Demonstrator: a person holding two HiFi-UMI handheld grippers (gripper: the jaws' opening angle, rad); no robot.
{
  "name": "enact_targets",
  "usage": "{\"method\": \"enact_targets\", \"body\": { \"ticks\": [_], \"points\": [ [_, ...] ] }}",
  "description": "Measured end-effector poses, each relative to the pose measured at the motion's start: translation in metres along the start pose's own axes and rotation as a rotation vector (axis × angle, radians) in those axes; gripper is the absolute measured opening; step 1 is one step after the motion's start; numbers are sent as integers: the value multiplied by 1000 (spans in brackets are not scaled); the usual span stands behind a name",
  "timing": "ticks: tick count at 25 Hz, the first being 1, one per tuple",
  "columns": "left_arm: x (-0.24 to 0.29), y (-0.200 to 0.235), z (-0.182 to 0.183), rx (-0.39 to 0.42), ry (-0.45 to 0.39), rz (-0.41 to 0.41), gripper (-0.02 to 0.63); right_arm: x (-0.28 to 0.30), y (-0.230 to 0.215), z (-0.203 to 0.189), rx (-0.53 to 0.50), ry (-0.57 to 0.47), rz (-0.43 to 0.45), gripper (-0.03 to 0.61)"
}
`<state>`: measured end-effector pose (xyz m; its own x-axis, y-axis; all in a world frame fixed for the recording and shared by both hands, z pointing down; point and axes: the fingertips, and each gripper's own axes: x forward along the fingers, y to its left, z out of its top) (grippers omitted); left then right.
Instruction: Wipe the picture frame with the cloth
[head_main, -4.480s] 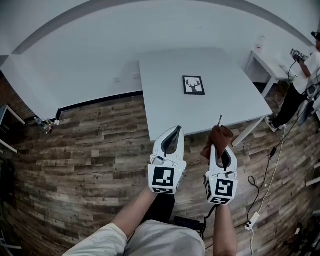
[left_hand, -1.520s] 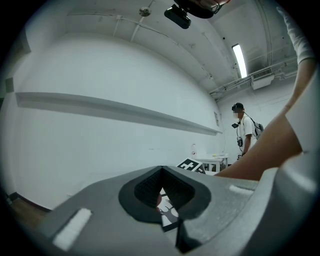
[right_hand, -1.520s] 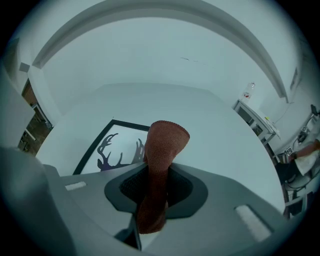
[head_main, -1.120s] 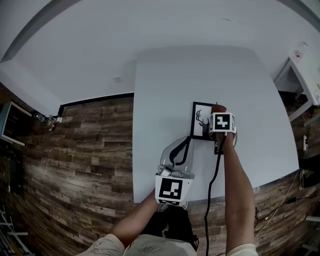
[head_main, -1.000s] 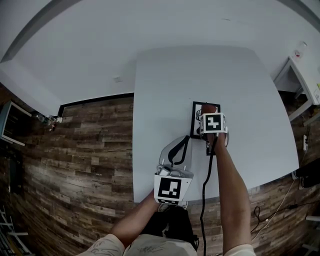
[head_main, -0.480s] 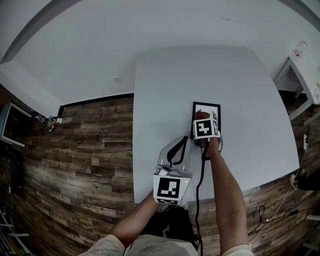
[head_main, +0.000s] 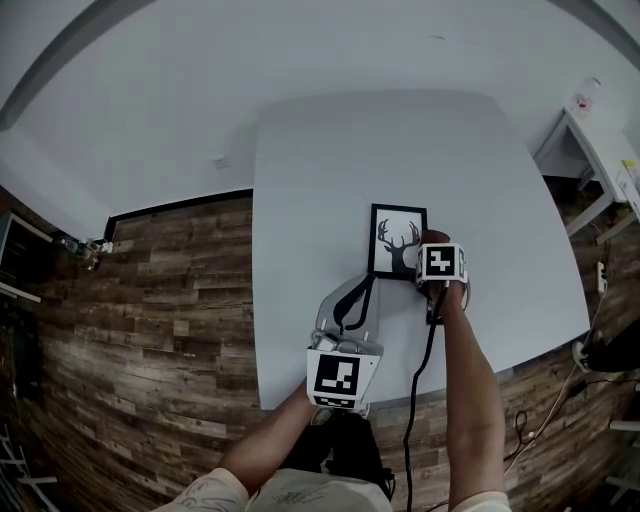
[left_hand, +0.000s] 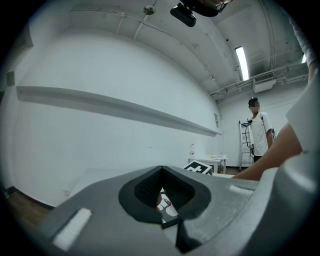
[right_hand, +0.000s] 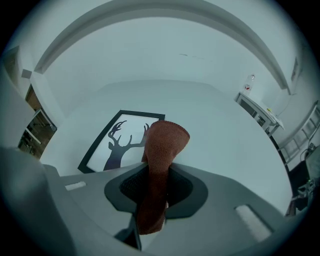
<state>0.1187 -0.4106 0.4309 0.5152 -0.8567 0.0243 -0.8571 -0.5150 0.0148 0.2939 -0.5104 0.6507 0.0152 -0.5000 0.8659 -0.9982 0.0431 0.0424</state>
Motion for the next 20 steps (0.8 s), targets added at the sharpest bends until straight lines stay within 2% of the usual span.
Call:
{"method": "enact_targets", "body": {
  "ticks": [8,14,16,20],
  "points": [
    [-1,4,2,-8,7,5,0,-1,3,3,-23,-7,-10,107],
    [-4,11,1,-8,-3,16,0,-9,23,16,-31,-47,23,107],
    [-6,14,2,-11,-7,21,0,-19,35,23,-14,-103,54,107],
    [-9,24,8,-19,-19,38,0,-59,58,38,38,-292,132,107]
  ]
}}
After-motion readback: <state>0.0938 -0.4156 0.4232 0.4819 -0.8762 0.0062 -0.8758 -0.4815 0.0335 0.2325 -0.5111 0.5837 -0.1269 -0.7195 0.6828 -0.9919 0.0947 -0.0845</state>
